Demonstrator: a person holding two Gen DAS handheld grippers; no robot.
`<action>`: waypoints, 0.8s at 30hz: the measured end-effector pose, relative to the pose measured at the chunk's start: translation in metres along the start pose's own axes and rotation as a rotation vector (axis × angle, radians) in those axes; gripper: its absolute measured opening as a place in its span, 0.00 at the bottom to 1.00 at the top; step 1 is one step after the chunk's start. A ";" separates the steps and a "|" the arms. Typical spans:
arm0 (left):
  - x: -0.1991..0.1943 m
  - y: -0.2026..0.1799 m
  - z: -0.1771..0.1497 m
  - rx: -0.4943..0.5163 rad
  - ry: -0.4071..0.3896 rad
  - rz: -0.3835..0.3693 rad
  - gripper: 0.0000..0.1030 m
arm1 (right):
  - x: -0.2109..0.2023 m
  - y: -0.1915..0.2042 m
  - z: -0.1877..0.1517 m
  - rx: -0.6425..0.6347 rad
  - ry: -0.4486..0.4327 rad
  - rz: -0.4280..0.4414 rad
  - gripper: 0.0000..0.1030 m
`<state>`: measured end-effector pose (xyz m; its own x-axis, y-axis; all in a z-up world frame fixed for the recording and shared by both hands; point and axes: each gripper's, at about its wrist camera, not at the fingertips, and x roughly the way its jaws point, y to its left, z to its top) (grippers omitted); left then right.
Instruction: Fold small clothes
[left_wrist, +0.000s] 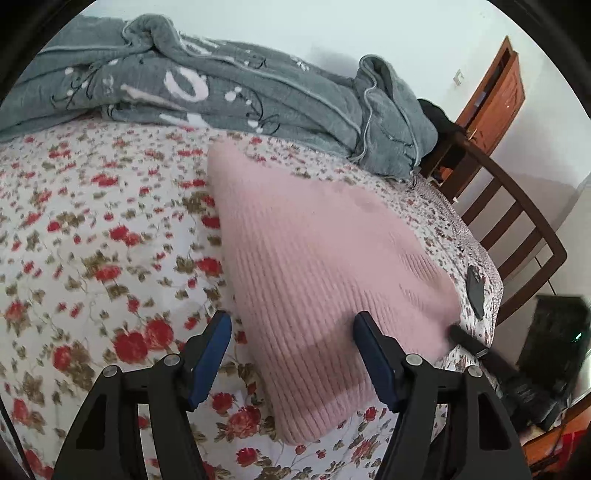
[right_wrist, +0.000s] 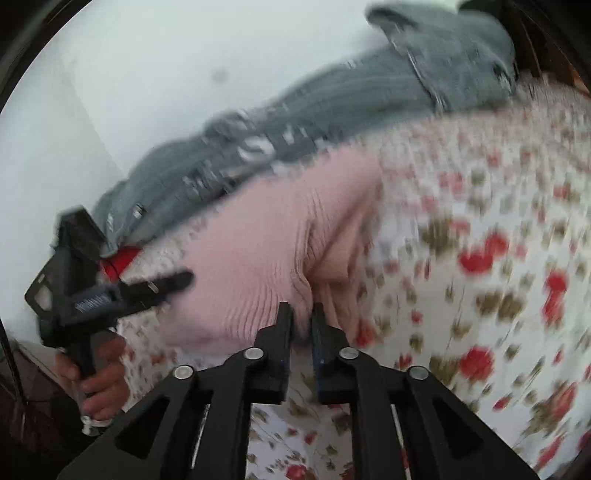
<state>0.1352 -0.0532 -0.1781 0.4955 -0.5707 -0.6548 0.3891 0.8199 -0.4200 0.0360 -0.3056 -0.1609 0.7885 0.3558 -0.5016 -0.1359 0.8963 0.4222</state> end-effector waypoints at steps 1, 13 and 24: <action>-0.001 0.000 0.004 0.002 -0.006 0.004 0.65 | -0.003 0.003 0.006 -0.010 -0.026 0.007 0.36; 0.001 -0.002 0.021 0.023 -0.023 0.016 0.65 | 0.008 -0.018 0.020 0.029 -0.110 0.015 0.12; 0.005 -0.015 0.040 0.044 -0.055 0.008 0.65 | 0.013 -0.006 0.044 -0.090 -0.072 -0.183 0.29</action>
<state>0.1632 -0.0698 -0.1500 0.5401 -0.5667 -0.6222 0.4178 0.8223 -0.3863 0.0735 -0.3186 -0.1364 0.8454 0.1683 -0.5069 -0.0373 0.9654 0.2583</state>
